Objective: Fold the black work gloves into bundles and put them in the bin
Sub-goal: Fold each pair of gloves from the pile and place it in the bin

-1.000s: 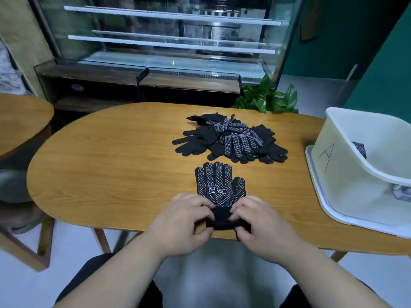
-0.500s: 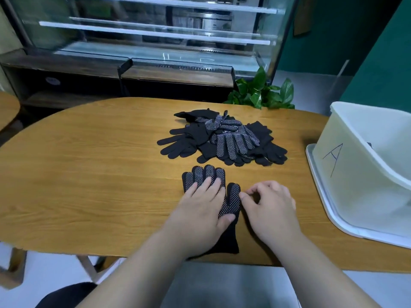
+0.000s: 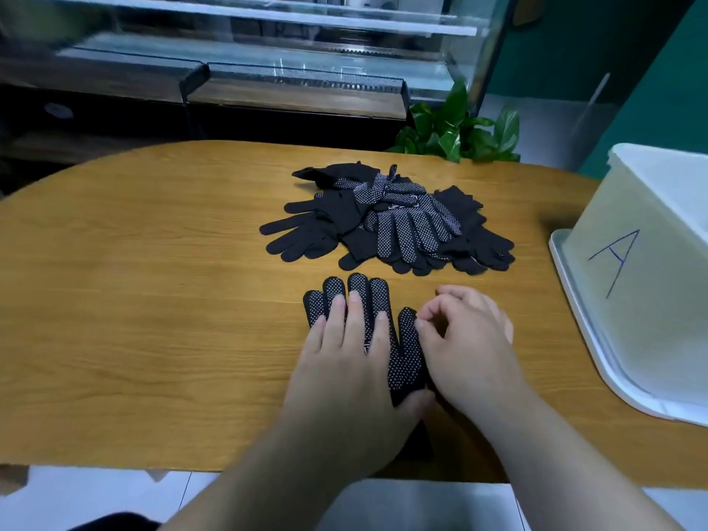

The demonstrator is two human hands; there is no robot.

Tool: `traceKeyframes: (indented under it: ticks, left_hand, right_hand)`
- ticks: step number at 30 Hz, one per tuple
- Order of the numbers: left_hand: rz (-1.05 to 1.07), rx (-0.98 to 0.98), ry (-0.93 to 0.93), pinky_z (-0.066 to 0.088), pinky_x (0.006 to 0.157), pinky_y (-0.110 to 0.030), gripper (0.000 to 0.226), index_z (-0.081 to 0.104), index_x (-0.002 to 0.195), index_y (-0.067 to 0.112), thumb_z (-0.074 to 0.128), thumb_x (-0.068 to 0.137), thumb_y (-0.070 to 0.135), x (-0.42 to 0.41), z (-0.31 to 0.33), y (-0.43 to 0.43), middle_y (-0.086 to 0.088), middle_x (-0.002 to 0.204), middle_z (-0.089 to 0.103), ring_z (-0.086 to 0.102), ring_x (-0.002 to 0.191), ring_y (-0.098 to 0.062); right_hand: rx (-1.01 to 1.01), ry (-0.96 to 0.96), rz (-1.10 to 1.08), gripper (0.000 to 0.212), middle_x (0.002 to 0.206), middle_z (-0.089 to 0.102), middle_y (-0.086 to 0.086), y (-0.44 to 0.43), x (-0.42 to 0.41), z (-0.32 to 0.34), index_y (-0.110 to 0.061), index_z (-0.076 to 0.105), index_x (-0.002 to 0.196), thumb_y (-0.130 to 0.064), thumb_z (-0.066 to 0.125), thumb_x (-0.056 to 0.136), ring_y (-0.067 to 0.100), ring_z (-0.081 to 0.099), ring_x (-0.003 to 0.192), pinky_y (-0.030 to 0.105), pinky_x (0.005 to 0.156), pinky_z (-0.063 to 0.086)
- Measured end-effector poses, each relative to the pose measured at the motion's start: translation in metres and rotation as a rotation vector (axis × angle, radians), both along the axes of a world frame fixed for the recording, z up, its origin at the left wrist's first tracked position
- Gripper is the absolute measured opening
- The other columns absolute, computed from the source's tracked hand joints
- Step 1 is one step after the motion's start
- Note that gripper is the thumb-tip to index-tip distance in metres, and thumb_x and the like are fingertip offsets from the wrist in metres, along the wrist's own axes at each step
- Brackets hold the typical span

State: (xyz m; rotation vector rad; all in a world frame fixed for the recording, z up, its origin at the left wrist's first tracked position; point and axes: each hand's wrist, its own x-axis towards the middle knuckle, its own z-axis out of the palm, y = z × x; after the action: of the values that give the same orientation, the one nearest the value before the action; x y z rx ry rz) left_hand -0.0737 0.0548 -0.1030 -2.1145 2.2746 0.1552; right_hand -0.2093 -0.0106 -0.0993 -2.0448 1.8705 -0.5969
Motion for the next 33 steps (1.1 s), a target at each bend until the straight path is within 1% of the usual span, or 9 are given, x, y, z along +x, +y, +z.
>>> traceKeyframes:
  ticks: [2,5,10,12,17,19,24,29,33]
  left_hand:
    - [-0.048,-0.02,0.009,0.006,0.123,-0.051,0.095,0.002,0.158,0.018,0.004,0.081,0.074,0.003,0.0,0.0,-0.014,0.165,-0.011,-0.011,0.152,-0.03]
    - [-0.182,-0.05,0.056,0.024,0.118,-0.055,0.077,0.035,0.152,0.02,0.021,0.091,0.064,0.008,-0.005,-0.001,-0.012,0.162,0.024,0.017,0.151,-0.03]
    - [-0.259,-0.063,0.095,0.002,0.122,-0.053,0.077,0.013,0.157,0.025,0.007,0.088,0.059,0.008,-0.004,-0.004,0.002,0.167,0.0,-0.007,0.153,-0.019]
    - [-0.257,-0.041,0.097,-0.002,0.122,-0.052,0.078,0.008,0.157,0.027,0.005,0.087,0.06,0.008,-0.003,-0.005,0.006,0.166,-0.002,-0.009,0.153,-0.018]
    - [-0.24,-0.08,0.115,0.022,0.117,-0.058,0.072,0.038,0.151,0.02,0.023,0.091,0.056,0.008,-0.01,-0.005,0.003,0.161,0.03,0.024,0.15,-0.024]
    - [-0.249,-0.104,0.116,0.028,0.114,-0.059,0.07,0.044,0.148,0.018,0.026,0.091,0.055,0.007,-0.012,-0.004,0.002,0.157,0.037,0.033,0.146,-0.025]
    - [-0.271,-0.14,0.107,0.032,0.111,-0.062,0.069,0.046,0.147,0.017,0.028,0.091,0.054,0.007,-0.014,-0.005,0.002,0.155,0.041,0.037,0.144,-0.024]
    - [-0.259,-0.122,0.109,0.04,0.105,-0.063,0.067,0.054,0.141,0.016,0.031,0.091,0.053,0.006,-0.014,-0.005,0.001,0.149,0.05,0.045,0.139,-0.023]
    - [-0.26,-0.076,0.124,0.037,0.108,-0.062,0.068,0.052,0.143,0.018,0.031,0.09,0.055,0.007,-0.012,-0.003,0.0,0.151,0.048,0.042,0.141,-0.022]
  right_hand:
    - [0.02,0.037,-0.036,0.008,0.138,0.047,-0.013,0.0,0.002,0.0,-0.034,0.064,0.087,-0.036,0.06,0.093,0.011,0.03,0.138,0.049,0.121,0.012]
    - [0.025,0.035,-0.06,0.007,0.141,0.047,-0.012,0.0,0.003,0.001,-0.034,0.065,0.087,-0.037,0.061,0.091,0.012,0.03,0.139,0.05,0.122,0.011]
    - [0.037,-0.02,-0.087,0.003,0.141,0.047,-0.012,0.001,0.002,0.003,-0.034,0.064,0.086,-0.033,0.064,0.089,0.012,0.032,0.138,0.048,0.122,0.013]
    - [0.043,-0.055,-0.095,0.007,0.136,0.048,-0.013,0.0,0.001,0.004,-0.035,0.062,0.09,-0.03,0.066,0.088,0.011,0.034,0.136,0.048,0.122,0.014]
    - [-0.02,-0.182,-0.053,0.017,0.118,0.045,-0.019,0.0,0.0,0.005,-0.037,0.054,0.092,-0.032,0.071,0.088,0.011,0.042,0.129,0.052,0.119,0.021]
    - [-0.021,-0.135,-0.05,0.016,0.117,0.044,-0.019,0.0,0.001,0.005,-0.039,0.054,0.087,-0.039,0.07,0.088,0.011,0.042,0.129,0.052,0.118,0.022]
    - [0.018,-0.043,-0.059,0.009,0.132,0.05,-0.012,-0.002,0.002,0.003,-0.04,0.061,0.084,-0.038,0.066,0.091,0.013,0.038,0.133,0.05,0.119,0.019]
    - [-0.003,-0.038,-0.047,0.006,0.133,0.054,-0.015,-0.002,0.0,0.003,-0.041,0.069,0.087,-0.039,0.065,0.092,0.01,0.039,0.131,0.048,0.119,0.02]
    - [-0.06,-0.097,0.011,0.012,0.133,0.053,-0.015,-0.001,-0.002,0.002,-0.036,0.074,0.099,-0.032,0.065,0.093,0.008,0.039,0.131,0.044,0.116,0.029]
